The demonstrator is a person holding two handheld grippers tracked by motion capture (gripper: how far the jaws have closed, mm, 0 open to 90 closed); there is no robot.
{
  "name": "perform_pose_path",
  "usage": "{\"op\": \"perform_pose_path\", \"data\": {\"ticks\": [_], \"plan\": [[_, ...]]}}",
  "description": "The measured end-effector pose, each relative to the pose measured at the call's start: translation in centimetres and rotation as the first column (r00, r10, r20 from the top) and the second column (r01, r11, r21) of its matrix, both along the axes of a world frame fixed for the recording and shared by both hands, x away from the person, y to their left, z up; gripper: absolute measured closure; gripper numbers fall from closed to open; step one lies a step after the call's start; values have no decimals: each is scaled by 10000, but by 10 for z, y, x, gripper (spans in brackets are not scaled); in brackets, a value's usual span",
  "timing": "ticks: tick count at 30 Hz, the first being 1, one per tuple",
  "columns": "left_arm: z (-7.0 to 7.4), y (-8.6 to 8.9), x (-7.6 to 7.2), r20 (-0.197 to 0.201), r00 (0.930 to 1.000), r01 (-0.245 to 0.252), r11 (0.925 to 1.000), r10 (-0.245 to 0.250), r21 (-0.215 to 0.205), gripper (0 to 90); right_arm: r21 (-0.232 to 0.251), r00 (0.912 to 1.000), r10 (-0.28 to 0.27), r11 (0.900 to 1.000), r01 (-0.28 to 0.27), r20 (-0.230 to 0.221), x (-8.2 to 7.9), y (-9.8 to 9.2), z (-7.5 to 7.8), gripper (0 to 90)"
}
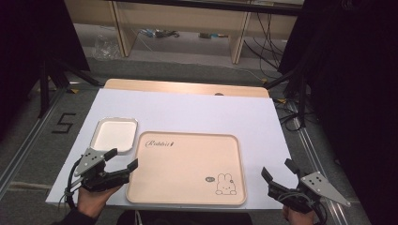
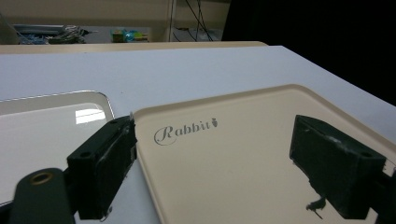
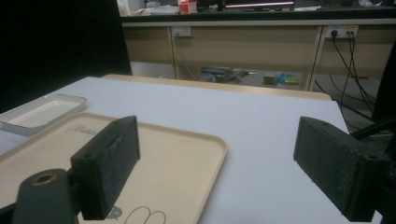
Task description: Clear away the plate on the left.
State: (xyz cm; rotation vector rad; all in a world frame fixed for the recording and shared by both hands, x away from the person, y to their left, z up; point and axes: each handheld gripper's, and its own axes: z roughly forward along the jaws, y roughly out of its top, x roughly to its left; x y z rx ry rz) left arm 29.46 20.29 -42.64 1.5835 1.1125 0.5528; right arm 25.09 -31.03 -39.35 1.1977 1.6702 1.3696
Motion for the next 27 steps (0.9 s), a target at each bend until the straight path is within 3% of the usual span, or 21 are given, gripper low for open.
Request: {"op": "perform_pose_path", "data": {"ticks": [2,4,8,11,14,15,17,21,27], "plan": [[0,0,0,6,10000,46,10000,-46,14,143,287,10000,79,9996,-80,15,0,1,-1,151],[0,0,0,14,10000,56,10000,-56,43,143,10,10000,-11,10000,11,-5,0,0,0,151],[0,0,1,-23,10000,29,10000,-29,43,144,1,10000,-7,10000,7,1,0,0,0,151],[0,0,2,-64,10000,-6,10000,6,93,144,298,9999,11,9996,-7,-152,0,2,0,151],[-1,3,6,-202,9996,-176,9998,178,82,144,-16,10000,35,10000,-35,3,0,0,0,151],[-2,4,8,-295,9993,-238,9997,240,87,144,250,9999,70,9997,-68,-78,0,2,-1,151],[-3,5,11,-504,9985,-213,9995,224,233,144,300,9999,23,9995,-19,-129,0,2,0,151],[-4,3,17,-614,9979,-177,9996,191,239,144,-75,10000,19,10000,-19,-48,0,0,0,151],[-5,0,26,-709,9974,-130,9992,157,378,144,159,9998,8,9999,-5,-208,0,1,0,151]]}}
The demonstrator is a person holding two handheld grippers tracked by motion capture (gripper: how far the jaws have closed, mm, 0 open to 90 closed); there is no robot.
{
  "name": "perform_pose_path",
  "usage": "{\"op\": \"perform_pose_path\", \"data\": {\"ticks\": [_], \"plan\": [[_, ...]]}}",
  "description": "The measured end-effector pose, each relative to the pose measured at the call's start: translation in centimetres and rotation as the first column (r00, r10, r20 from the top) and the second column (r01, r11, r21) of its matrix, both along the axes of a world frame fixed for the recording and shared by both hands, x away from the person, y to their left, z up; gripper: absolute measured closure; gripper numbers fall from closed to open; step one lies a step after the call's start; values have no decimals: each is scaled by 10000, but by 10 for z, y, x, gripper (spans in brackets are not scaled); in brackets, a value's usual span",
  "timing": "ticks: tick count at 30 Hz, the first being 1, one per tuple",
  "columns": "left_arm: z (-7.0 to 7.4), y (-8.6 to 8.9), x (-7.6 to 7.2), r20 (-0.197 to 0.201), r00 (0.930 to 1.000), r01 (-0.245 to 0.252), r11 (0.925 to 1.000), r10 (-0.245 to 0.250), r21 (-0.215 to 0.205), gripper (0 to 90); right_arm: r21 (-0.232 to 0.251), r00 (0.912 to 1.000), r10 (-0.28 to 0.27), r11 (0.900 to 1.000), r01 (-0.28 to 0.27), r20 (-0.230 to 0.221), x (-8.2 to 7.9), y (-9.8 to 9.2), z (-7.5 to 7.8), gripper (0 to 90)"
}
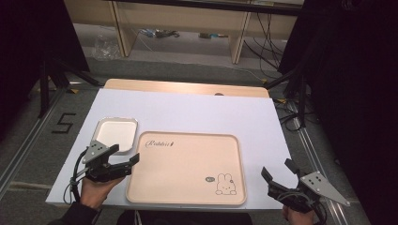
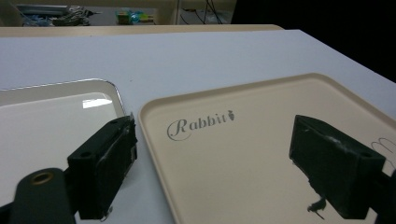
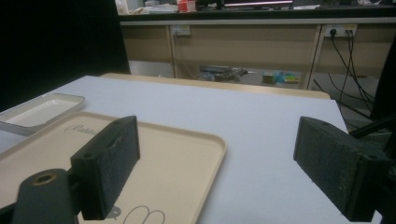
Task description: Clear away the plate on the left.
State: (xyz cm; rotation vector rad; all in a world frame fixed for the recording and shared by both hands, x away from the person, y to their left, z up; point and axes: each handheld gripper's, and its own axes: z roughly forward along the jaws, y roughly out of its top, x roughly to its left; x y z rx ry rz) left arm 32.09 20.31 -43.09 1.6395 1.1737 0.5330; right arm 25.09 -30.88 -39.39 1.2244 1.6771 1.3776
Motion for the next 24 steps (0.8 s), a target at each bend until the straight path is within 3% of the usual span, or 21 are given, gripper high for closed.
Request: {"op": "perform_pose_path", "data": {"ticks": [1,6,7,10,12,16,19,24], "plan": [[-1,3,3,-180,9998,-82,10000,82,19,144,132,10000,33,9999,-34,67,0,1,0,151],[-2,11,10,-363,9990,-275,9996,270,-119,144,153,10000,15,9999,-16,58,0,1,0,151],[-2,13,11,-380,9989,-274,9996,269,-111,144,-208,9998,-36,9998,40,177,0,-2,0,151],[-2,18,15,-432,9983,-382,9993,381,-17,144,-208,9998,-30,9998,34,183,0,-2,0,151],[-2,21,17,-456,9982,-404,9992,400,-65,144,156,10000,24,9999,-25,50,0,1,-1,151],[-2,24,23,-516,9971,-567,9984,566,6,144,147,10000,37,9999,-38,50,0,0,-1,151],[-2,27,32,-773,9934,-811,9957,843,444,144,147,10000,33,9999,-33,53,0,1,-1,151],[-2,36,41,-1165,9865,-1098,9928,1146,474,145,-145,9998,-33,9999,36,197,1,-2,0,151]]}}
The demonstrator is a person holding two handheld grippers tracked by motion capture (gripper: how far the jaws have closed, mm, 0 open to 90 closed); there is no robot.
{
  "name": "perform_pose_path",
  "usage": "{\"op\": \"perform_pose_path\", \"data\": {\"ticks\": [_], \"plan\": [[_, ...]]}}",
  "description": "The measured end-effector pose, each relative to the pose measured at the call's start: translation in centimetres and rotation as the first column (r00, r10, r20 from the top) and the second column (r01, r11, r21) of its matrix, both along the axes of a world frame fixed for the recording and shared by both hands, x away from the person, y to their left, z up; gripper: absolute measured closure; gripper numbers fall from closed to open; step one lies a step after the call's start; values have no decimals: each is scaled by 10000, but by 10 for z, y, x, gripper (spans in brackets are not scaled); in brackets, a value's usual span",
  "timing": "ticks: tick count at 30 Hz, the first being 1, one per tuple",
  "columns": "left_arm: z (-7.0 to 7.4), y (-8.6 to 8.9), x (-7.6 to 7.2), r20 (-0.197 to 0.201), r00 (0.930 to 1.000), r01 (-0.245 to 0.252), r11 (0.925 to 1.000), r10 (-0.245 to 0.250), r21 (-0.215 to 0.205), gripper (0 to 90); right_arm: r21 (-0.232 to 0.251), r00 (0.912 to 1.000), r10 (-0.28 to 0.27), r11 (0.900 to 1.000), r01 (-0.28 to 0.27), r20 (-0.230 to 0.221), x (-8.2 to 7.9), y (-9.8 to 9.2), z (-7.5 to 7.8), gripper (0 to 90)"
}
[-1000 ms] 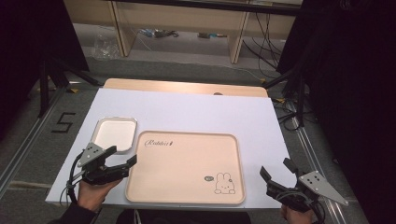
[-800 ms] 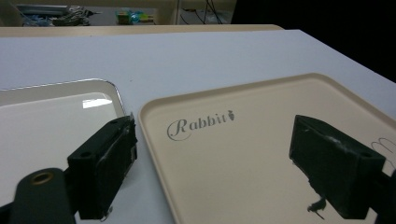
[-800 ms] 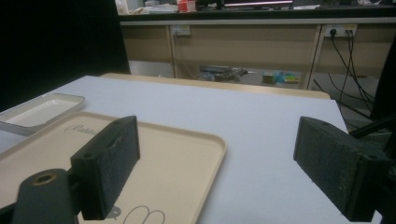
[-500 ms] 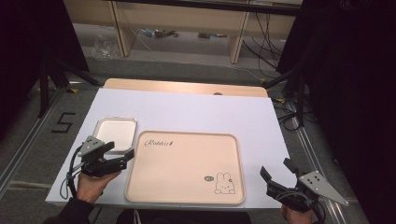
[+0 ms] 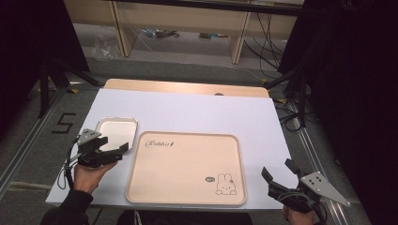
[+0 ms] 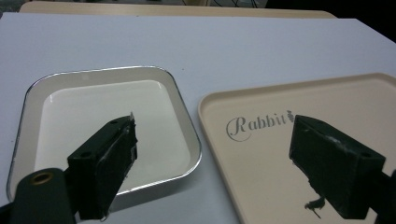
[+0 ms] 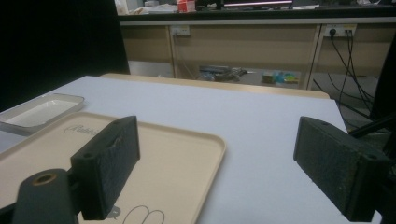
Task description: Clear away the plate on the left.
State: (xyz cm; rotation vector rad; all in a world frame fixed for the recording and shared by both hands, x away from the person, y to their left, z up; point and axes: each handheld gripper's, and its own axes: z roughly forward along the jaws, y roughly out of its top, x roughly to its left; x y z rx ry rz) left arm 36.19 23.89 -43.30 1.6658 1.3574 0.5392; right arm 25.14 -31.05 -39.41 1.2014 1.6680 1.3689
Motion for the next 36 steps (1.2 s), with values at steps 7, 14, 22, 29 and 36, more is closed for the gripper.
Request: {"op": "perform_pose_path", "data": {"ticks": [7,14,22,29,36], "plan": [[-2,14,14,-574,9980,-249,9997,248,-18,149,15,9999,30,10000,-30,109,1,0,-1,151],[-4,27,24,-696,9958,-595,9982,593,-15,155,223,10000,67,9997,-65,-63,0,2,0,151],[-13,48,48,-1211,9838,-1274,9909,1319,440,186,7,10000,65,10000,-65,44,0,1,0,151],[-21,65,62,-1880,9661,-1622,9825,1770,917,269,-82,9999,107,9999,-107,-57,-1,0,1,151],[-32,81,73,-2348,9523,-1846,9807,1947,643,327,-74,9999,88,9999,-88,-71,-1,0,1,151]]}}
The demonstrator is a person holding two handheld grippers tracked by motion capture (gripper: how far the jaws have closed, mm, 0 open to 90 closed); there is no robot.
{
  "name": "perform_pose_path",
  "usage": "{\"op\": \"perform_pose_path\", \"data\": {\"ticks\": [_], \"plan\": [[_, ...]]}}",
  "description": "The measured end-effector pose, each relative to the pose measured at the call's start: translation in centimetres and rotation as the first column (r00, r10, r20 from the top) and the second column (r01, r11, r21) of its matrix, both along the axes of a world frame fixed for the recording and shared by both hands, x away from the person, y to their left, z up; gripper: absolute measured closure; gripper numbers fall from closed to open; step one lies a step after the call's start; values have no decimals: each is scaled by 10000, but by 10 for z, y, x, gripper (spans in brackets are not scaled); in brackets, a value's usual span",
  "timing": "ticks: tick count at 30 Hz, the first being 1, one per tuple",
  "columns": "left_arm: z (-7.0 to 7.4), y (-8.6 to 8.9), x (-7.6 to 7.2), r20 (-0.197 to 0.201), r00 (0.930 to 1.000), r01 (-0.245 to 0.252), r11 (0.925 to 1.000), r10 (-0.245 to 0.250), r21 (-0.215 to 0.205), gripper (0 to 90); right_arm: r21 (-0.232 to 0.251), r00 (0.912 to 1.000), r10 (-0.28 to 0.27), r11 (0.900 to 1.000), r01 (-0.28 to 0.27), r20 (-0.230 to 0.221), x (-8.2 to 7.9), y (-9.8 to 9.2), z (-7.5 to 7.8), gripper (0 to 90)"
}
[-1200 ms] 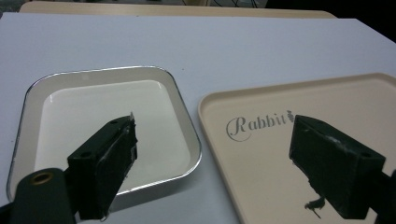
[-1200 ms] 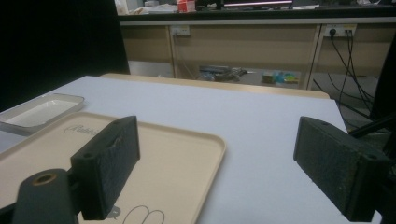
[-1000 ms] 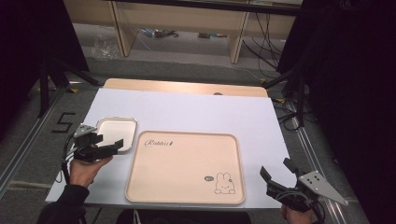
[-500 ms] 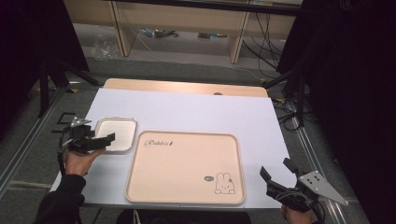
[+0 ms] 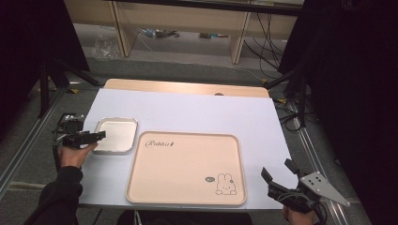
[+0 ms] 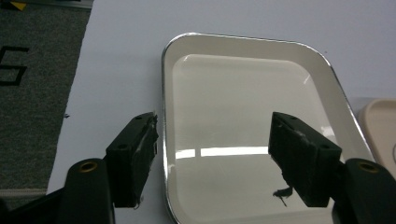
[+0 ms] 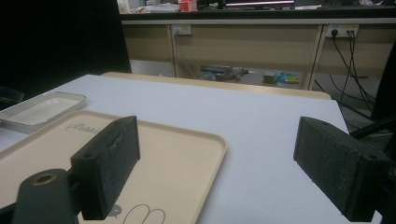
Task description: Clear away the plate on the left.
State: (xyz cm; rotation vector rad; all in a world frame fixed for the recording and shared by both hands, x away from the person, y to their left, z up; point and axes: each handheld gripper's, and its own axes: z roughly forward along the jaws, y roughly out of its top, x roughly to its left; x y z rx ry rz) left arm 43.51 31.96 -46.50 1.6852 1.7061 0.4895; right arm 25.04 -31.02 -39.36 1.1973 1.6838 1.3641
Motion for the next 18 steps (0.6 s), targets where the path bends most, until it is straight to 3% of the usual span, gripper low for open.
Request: {"op": "perform_pose_path", "data": {"ticks": [3,5,9,13,16,18], "plan": [[-2,3,2,-33,9999,-103,9999,102,-105,361,13,10000,1,10000,-1,8,0,0,0,151],[-5,4,5,-262,9996,-88,9999,87,-69,396,97,9998,12,10000,-14,181,1,0,-1,151],[-8,7,8,-445,9989,-116,9999,118,47,436,-15,10000,23,10000,-23,5,0,0,0,151],[-9,9,11,-592,9980,-220,9997,222,42,496,220,10000,10,9998,-8,-94,-1,2,0,151],[-11,8,12,-548,9981,-270,9996,267,-37,525,4,10000,22,10000,-22,47,0,0,0,151],[-11,9,13,-833,9960,-324,9995,324,16,548,1,10000,24,10000,-24,49,0,0,0,151]]}}
